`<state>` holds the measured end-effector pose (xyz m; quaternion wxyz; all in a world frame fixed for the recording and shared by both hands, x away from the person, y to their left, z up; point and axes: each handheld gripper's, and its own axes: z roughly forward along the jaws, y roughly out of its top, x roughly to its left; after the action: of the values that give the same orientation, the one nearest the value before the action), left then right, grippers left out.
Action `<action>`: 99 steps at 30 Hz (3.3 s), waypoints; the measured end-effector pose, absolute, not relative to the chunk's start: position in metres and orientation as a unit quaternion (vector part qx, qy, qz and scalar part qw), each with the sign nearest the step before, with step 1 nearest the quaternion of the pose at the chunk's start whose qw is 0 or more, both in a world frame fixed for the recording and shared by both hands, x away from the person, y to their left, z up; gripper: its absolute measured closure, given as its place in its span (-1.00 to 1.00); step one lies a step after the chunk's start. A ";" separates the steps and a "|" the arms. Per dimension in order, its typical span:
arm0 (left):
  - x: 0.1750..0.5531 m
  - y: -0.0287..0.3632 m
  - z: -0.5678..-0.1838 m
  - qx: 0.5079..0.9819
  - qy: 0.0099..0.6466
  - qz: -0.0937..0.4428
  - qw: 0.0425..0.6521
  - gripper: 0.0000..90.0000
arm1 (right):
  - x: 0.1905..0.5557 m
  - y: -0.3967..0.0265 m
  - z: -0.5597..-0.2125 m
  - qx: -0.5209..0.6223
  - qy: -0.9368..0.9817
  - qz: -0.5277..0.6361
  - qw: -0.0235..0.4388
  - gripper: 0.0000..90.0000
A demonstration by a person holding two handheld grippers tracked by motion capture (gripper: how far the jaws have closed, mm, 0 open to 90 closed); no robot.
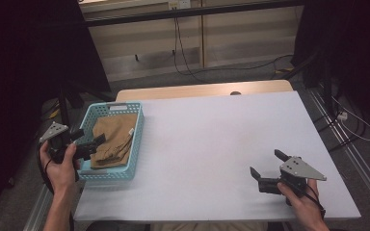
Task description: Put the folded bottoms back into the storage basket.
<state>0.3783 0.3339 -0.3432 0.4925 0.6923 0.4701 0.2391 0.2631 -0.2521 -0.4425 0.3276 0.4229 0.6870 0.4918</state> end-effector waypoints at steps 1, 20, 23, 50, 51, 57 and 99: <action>0.376 0.333 -0.342 0.691 0.469 0.245 0.493 -0.89 | 0.263 -0.252 -0.442 0.422 0.687 0.492 0.328 -0.98; 0.357 0.299 -0.338 0.711 0.429 0.246 0.499 -0.89 | 0.264 -0.252 -0.442 0.421 0.688 0.492 0.328 -0.97; 0.358 0.292 -0.338 0.709 0.425 0.235 0.510 -0.90 | 0.264 -0.251 -0.442 0.420 0.688 0.493 0.327 -0.98; 0.373 0.231 -0.345 0.733 0.369 0.250 0.514 -0.92 | 0.264 -0.252 -0.442 0.420 0.687 0.496 0.325 -0.98; 0.374 0.229 -0.346 0.734 0.370 0.248 0.513 -0.92 | 0.264 -0.252 -0.442 0.420 0.687 0.496 0.325 -0.98; 0.376 0.212 -0.353 0.749 0.355 0.233 0.509 -0.92 | 0.264 -0.252 -0.442 0.420 0.687 0.496 0.325 -0.98; 0.351 0.155 -0.398 0.780 0.314 0.163 0.516 -0.92 | 0.263 -0.252 -0.442 0.420 0.686 0.497 0.325 -0.98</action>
<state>0.3513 0.1546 -0.3979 0.5165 0.7797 0.3143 0.1627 0.2630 -0.2516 -0.4421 0.3247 0.4198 0.6864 0.4972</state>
